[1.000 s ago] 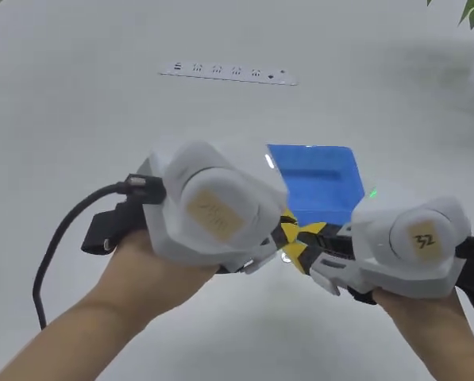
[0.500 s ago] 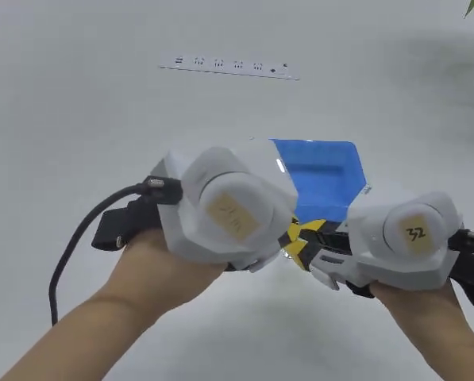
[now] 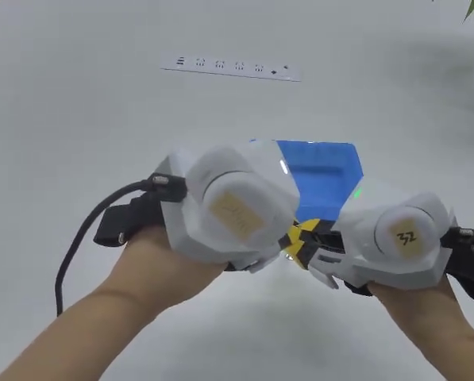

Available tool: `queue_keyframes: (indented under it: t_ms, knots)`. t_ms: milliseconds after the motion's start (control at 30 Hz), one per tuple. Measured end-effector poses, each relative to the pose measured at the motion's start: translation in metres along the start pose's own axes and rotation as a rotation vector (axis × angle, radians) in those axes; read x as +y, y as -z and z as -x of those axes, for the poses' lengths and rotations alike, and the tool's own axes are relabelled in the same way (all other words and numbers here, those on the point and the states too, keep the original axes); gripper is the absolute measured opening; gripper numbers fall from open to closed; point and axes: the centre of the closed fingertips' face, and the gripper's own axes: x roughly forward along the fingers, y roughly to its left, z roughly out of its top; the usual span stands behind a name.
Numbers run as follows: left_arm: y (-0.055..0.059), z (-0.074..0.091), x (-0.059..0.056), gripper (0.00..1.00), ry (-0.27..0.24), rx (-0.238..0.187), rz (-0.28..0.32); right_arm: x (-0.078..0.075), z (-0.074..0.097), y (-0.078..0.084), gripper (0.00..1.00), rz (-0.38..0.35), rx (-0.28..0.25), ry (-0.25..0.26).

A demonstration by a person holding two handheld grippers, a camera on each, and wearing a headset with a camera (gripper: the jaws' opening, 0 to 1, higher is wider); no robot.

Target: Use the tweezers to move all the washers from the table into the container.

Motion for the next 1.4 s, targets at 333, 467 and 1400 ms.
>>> queue_keyframes:
  t_ms: [333, 467, 1400]
  knots:
    - [-0.009, 0.003, -0.001, 0.0, 0.004, -0.005, -0.027, 0.0, 0.007, -0.004, 0.04, 0.003, -0.001, 0.009]
    - [-0.017, 0.008, 0.001, 0.0, -0.005, -0.016, -0.043, -0.003, 0.013, -0.012, 0.04, -0.009, -0.019, 0.015]
    - [-0.049, 0.02, 0.028, 0.0, -0.062, -0.063, -0.118, -0.03, 0.025, -0.05, 0.03, 0.066, -0.074, 0.074]
